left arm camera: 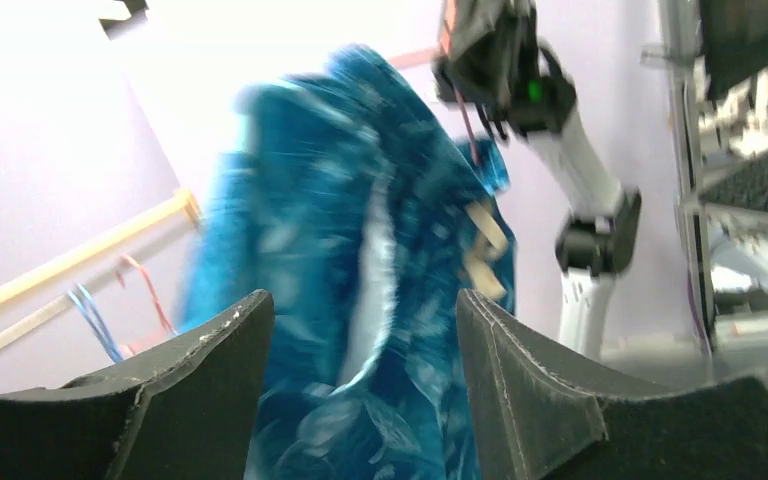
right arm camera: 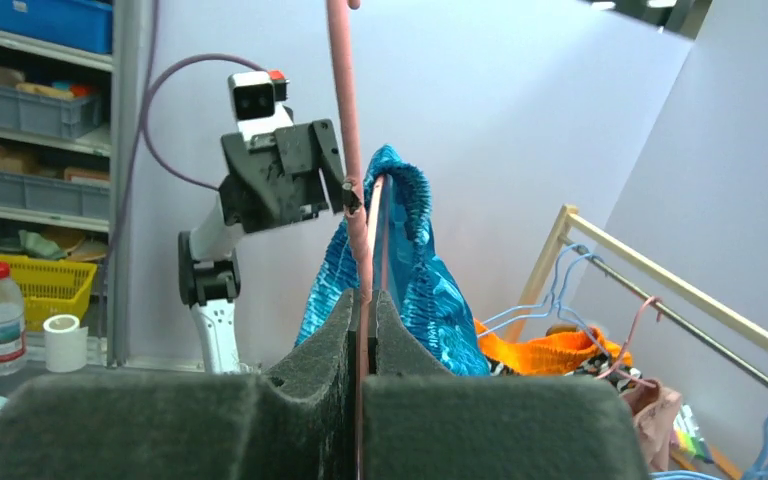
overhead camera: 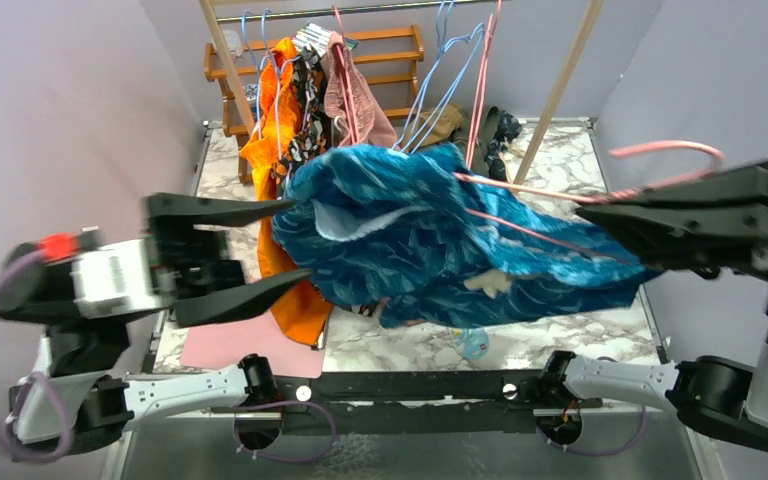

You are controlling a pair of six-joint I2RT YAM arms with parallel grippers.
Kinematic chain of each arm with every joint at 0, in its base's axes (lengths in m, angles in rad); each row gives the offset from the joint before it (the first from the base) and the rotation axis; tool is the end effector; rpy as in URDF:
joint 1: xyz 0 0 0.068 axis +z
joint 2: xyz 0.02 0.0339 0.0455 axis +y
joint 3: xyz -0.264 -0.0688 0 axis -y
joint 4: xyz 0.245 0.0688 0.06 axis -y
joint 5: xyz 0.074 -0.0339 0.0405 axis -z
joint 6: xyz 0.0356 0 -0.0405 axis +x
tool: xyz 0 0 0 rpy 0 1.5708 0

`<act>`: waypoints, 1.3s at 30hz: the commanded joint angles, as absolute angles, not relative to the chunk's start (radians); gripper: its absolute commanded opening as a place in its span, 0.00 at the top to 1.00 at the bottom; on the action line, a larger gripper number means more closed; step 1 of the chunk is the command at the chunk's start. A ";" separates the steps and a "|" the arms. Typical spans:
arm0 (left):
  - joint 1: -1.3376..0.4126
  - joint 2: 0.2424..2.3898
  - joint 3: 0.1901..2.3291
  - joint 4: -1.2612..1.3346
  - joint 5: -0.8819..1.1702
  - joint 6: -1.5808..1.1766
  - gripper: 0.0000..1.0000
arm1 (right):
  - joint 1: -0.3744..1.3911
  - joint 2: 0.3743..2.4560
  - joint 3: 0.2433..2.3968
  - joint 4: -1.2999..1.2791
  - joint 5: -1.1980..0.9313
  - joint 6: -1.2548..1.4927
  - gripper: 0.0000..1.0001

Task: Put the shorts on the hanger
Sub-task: Place the hanger at the clothesline.

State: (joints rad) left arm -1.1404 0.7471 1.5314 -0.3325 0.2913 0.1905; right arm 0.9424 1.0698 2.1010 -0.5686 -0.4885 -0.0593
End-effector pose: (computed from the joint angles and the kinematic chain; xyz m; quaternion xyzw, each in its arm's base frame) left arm 0.0135 -0.0539 0.5556 0.4210 0.3372 -0.4520 0.7105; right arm 0.0229 0.0599 0.6331 -0.4255 0.3491 0.4677 0.6916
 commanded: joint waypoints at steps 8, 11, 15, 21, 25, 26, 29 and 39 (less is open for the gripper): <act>-1.141 0.703 1.639 -0.306 0.255 0.217 0.29 | 0.943 1.009 1.898 -0.710 -0.454 -0.081 0.99; -1.143 0.724 1.655 -0.308 0.257 0.231 0.28 | 0.943 1.020 1.973 -0.719 -0.507 -0.061 0.99; -1.142 0.781 1.697 -0.312 0.292 0.234 0.27 | 0.943 1.026 2.049 -0.687 -0.670 -0.010 0.99; -1.142 0.840 1.652 -0.323 0.356 0.221 0.26 | 0.943 0.982 1.811 -0.714 -0.561 -0.041 0.99; -1.142 0.874 1.601 -0.362 0.387 0.212 0.26 | 0.943 0.948 1.705 -0.711 -0.516 -0.041 0.99; -1.142 0.885 1.588 -0.369 0.400 0.208 0.26 | 0.943 0.941 1.688 -0.714 -0.503 -0.041 0.99; -1.142 0.923 1.559 -0.389 0.439 0.197 0.26 | 0.943 0.922 1.644 -0.715 -0.471 -0.042 0.99; -1.142 1.004 1.450 -0.413 0.404 0.241 0.26 | 0.943 0.886 1.546 -0.715 -0.438 -0.037 0.99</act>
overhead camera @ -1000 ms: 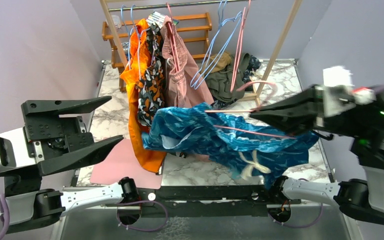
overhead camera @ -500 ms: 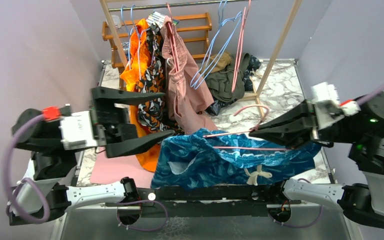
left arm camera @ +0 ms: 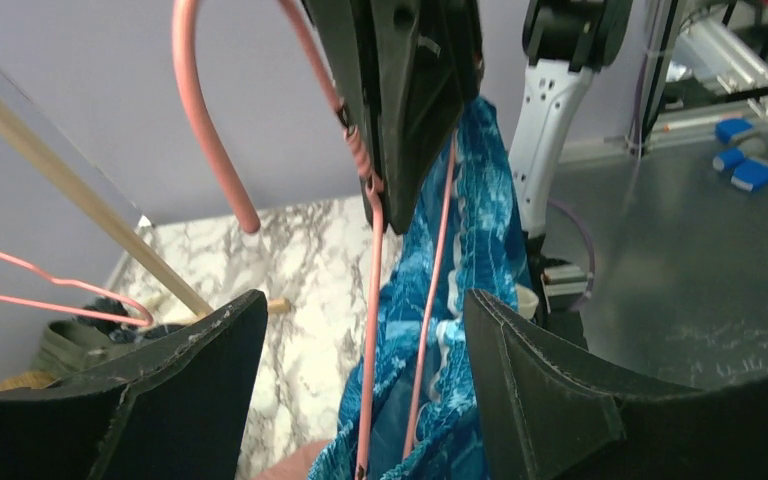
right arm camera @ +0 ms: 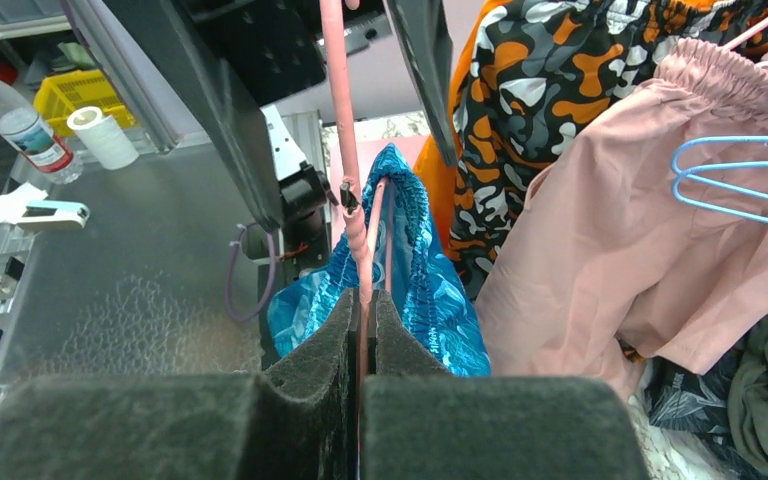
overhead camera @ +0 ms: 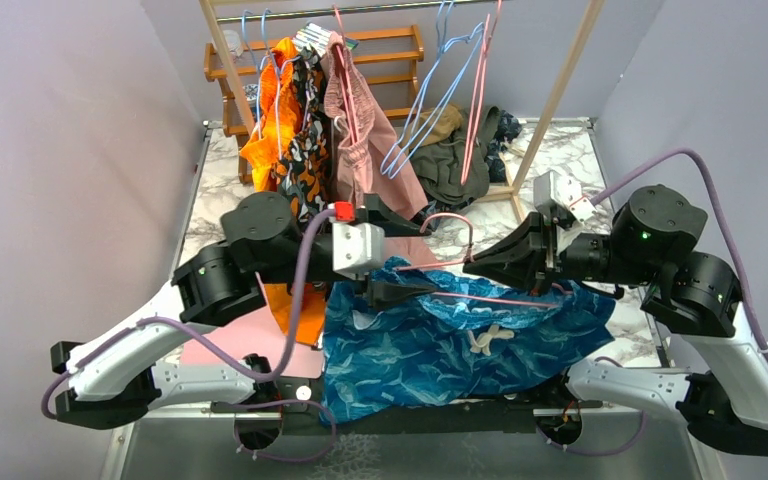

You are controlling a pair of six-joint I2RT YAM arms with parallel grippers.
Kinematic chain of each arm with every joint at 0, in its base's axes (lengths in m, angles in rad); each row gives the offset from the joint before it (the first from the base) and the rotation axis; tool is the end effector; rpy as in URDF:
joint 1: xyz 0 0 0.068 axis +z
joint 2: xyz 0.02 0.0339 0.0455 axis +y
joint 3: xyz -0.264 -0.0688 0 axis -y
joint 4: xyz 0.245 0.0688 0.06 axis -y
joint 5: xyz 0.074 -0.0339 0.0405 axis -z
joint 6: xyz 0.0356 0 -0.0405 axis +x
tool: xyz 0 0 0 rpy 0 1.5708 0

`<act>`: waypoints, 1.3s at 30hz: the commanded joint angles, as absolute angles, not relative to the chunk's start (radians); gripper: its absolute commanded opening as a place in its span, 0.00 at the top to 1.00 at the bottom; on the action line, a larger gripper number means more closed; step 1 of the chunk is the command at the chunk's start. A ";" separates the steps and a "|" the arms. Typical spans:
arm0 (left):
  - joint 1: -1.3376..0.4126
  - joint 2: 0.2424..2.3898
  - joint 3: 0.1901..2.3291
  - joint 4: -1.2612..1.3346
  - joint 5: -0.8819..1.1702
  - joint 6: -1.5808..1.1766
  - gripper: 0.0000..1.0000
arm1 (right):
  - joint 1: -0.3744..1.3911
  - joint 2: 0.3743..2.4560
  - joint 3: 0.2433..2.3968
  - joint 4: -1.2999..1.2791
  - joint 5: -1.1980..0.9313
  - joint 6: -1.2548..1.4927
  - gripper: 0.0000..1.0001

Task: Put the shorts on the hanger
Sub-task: Place the hanger at the clothesline.

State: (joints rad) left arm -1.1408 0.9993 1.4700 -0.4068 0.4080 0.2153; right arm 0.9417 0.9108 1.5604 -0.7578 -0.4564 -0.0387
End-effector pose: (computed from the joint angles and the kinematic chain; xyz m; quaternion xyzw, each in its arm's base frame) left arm 0.0600 -0.1648 0.5069 0.5353 0.4291 -0.4429 0.5772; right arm 0.0593 0.1081 0.5066 -0.4746 0.5685 0.4353 0.5119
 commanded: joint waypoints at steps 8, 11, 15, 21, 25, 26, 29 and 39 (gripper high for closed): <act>-1.142 1.070 1.431 -0.410 0.351 0.281 0.34 | 0.943 0.889 1.511 -0.691 -0.463 -0.043 0.99; -1.141 1.093 1.435 -0.408 0.355 0.294 0.46 | 0.943 0.889 1.497 -0.691 -0.468 -0.046 0.99; -1.142 1.115 1.432 -0.408 0.362 0.301 0.69 | 0.943 0.884 1.477 -0.697 -0.471 -0.044 0.99; -1.142 1.117 1.397 -0.386 0.352 0.308 1.00 | 0.943 0.879 1.465 -0.735 -0.503 -0.049 0.99; -1.143 1.108 1.374 -0.364 0.352 0.307 1.00 | 0.943 0.853 1.428 -0.750 -0.511 -0.047 0.78; -1.141 1.107 1.371 -0.362 0.360 0.307 1.00 | 0.943 0.848 1.422 -0.752 -0.504 -0.043 0.68; -1.143 1.102 1.366 -0.359 0.399 0.315 1.00 | 0.943 0.836 1.412 -0.745 -0.479 -0.040 0.54; -1.142 1.113 1.378 -0.362 0.532 0.297 1.00 | 0.943 0.852 1.414 -0.717 -0.506 -0.047 0.55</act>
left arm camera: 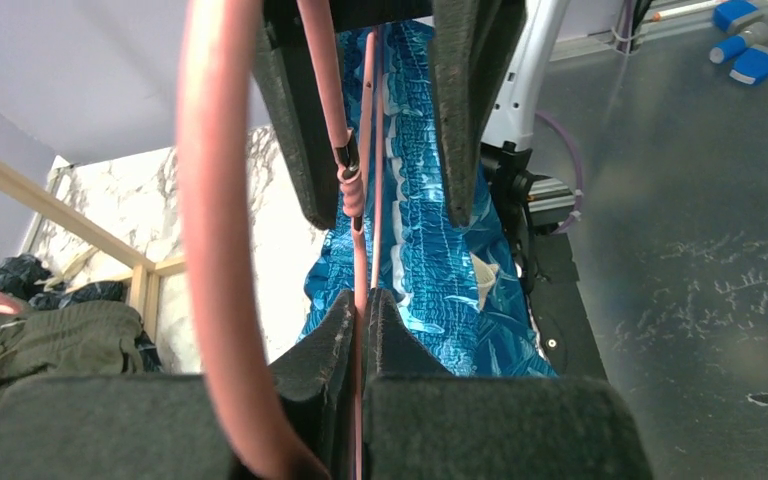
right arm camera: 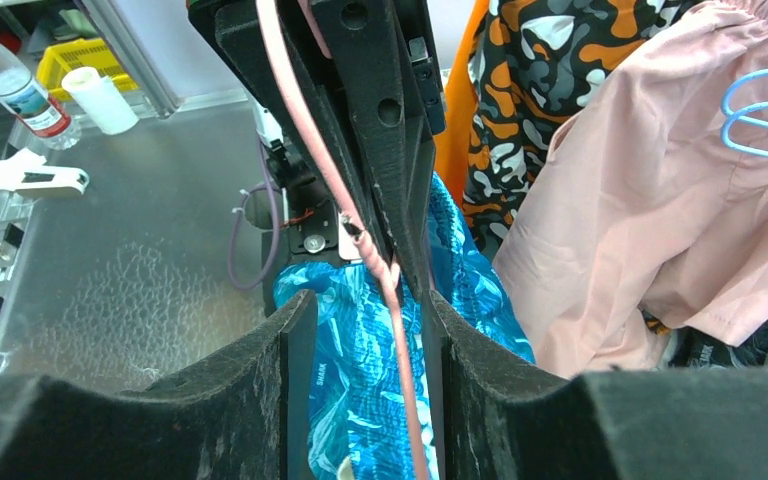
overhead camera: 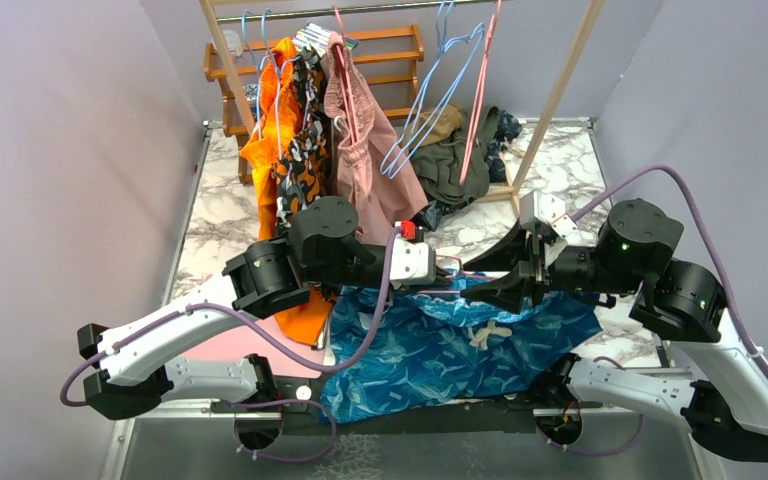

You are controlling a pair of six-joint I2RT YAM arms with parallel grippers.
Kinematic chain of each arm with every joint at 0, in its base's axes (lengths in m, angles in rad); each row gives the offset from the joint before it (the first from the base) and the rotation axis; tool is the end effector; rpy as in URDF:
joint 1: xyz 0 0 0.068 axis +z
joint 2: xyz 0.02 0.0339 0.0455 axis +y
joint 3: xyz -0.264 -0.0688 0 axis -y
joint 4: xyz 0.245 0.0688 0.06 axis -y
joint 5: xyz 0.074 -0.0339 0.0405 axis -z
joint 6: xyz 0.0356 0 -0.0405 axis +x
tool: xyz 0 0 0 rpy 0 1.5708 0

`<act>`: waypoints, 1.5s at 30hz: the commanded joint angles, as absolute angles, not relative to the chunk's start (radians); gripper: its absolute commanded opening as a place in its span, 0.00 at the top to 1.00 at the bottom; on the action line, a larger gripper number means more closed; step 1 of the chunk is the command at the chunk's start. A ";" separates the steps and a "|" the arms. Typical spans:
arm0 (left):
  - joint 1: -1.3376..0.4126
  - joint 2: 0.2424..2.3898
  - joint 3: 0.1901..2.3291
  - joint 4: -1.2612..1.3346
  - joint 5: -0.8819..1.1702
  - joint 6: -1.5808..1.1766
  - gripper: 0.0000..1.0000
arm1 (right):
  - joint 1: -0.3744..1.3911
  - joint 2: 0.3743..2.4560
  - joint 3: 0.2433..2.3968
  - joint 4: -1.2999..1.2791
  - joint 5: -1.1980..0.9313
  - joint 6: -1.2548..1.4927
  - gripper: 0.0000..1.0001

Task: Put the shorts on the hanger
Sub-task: Place the hanger at the clothesline.

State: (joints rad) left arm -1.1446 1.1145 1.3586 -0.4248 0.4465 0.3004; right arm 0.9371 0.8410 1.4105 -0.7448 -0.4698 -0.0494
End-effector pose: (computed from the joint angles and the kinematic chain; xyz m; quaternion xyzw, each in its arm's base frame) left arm 0.0816 -0.2170 0.4489 0.6016 0.4681 -0.4110 0.5001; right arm 0.0593 0.1079 0.4745 -0.4846 0.5856 0.4294 0.4877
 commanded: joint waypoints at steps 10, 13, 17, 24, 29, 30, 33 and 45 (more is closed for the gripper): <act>-1.142 1.121 1.394 -0.366 0.561 0.284 1.00 | 0.943 0.863 1.386 -0.684 -0.536 -0.024 0.92; -1.141 1.118 1.392 -0.363 0.522 0.270 0.89 | 0.943 0.857 1.395 -0.712 -0.539 -0.018 0.99; -1.141 1.078 1.363 -0.351 0.463 0.253 0.33 | 0.943 0.803 1.415 -0.802 -0.457 -0.001 0.99; -1.141 0.934 1.218 -0.237 0.300 0.236 0.12 | 0.943 0.767 1.503 -1.044 -0.189 0.046 0.99; -1.142 0.841 1.131 -0.156 0.204 0.214 0.11 | 0.943 0.766 1.541 -1.121 0.034 0.085 0.99; -1.142 0.829 1.118 -0.148 0.190 0.209 0.11 | 0.943 0.775 1.549 -1.136 0.089 0.094 0.99; -1.142 0.785 1.067 -0.113 0.154 0.191 0.11 | 0.943 0.802 1.572 -1.157 0.251 0.118 0.99; -1.142 0.711 0.952 -0.102 0.017 0.195 0.11 | 0.943 0.952 1.545 -0.955 0.744 0.104 0.99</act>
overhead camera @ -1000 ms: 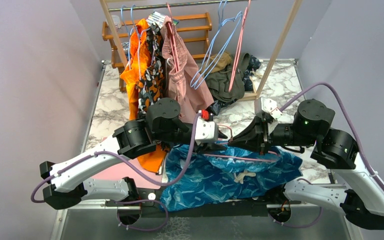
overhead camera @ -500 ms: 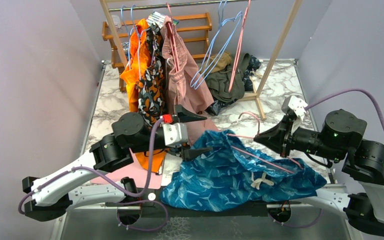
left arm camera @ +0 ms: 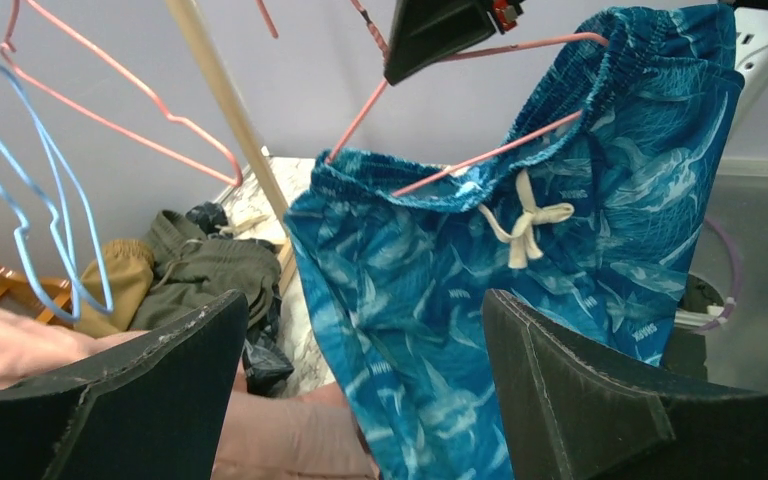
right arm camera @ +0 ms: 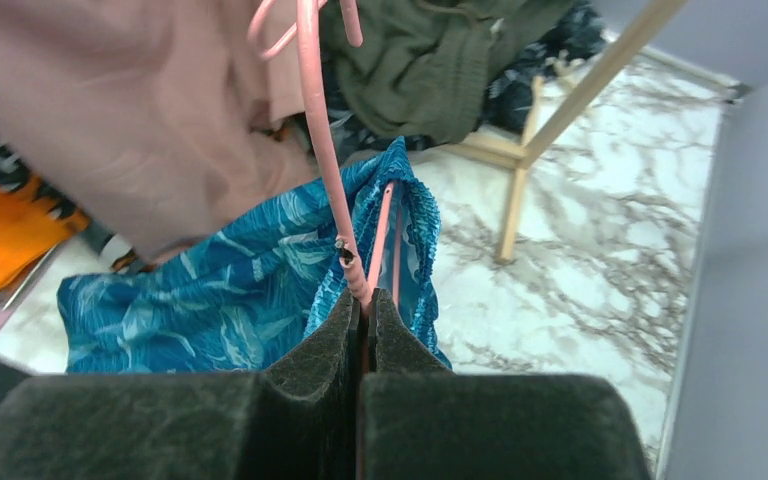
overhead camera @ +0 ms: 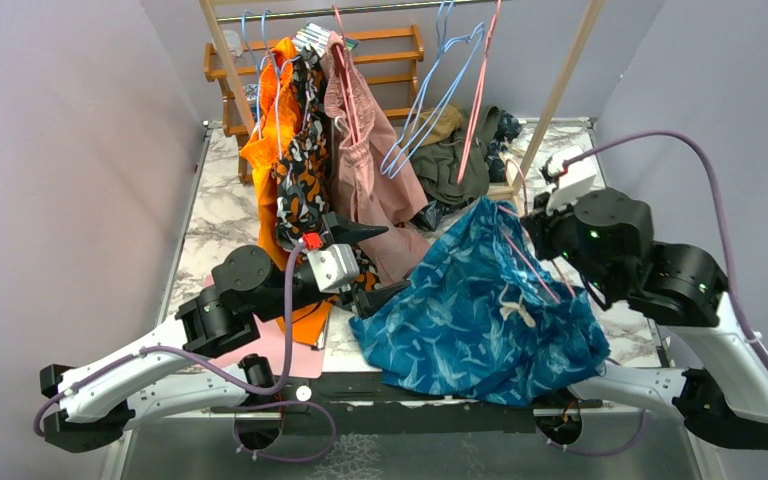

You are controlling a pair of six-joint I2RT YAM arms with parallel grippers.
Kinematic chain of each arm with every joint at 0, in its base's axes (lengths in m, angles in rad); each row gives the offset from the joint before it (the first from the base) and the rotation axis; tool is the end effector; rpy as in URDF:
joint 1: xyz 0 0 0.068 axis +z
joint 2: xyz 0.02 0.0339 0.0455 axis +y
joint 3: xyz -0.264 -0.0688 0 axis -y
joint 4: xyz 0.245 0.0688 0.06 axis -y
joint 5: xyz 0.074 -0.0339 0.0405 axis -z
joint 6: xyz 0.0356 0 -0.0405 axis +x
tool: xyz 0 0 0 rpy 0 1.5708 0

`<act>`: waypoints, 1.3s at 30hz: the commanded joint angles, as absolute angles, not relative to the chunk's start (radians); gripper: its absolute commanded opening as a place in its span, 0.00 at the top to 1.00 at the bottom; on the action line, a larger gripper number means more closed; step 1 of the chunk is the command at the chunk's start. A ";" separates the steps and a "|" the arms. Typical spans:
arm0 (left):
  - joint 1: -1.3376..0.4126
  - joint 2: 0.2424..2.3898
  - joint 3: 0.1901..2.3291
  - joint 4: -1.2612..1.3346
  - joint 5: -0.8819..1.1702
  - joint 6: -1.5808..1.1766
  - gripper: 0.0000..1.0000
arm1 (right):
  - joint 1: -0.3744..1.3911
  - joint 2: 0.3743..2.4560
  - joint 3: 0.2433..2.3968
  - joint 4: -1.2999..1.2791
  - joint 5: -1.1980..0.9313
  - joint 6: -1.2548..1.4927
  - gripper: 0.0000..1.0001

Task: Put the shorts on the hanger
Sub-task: Place the hanger at the clothesline.

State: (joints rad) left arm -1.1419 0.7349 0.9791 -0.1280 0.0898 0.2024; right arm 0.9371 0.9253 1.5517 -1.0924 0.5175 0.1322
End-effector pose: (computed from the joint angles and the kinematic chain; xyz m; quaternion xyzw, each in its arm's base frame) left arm 0.0620 -0.1433 0.4207 0.4398 0.4988 -0.3644 0.6519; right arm 0.0842 0.0849 0.4695 -0.1988 0.8098 0.0711 0.5475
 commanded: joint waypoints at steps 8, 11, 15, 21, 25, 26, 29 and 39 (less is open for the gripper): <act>-1.143 0.643 0.878 -0.093 -0.067 0.223 0.11 | 0.943 0.952 1.547 -0.846 0.902 0.000 0.99; -1.141 0.609 0.840 -0.071 -0.097 0.231 0.11 | 0.943 0.951 1.615 -0.869 0.913 -0.028 0.99; -1.142 0.582 0.800 -0.049 -0.118 0.238 0.11 | 0.943 0.974 1.738 -0.872 0.951 -0.094 0.99; -1.142 0.570 0.770 -0.038 -0.135 0.238 0.11 | 0.944 1.009 1.911 -0.764 0.954 -0.241 0.99; -1.142 0.560 0.747 -0.028 -0.161 0.242 0.11 | 0.945 0.993 1.823 -0.702 0.978 -0.270 0.99; -1.142 0.557 0.742 -0.028 -0.166 0.244 0.11 | 0.943 0.985 1.803 -0.682 0.984 -0.277 0.99; -1.142 0.552 0.731 -0.027 -0.180 0.253 0.11 | 0.943 0.967 1.836 -0.585 0.989 -0.320 0.99; -1.142 0.530 0.636 0.047 -0.223 0.266 0.11 | 0.944 0.985 1.796 -0.435 0.851 -0.344 0.99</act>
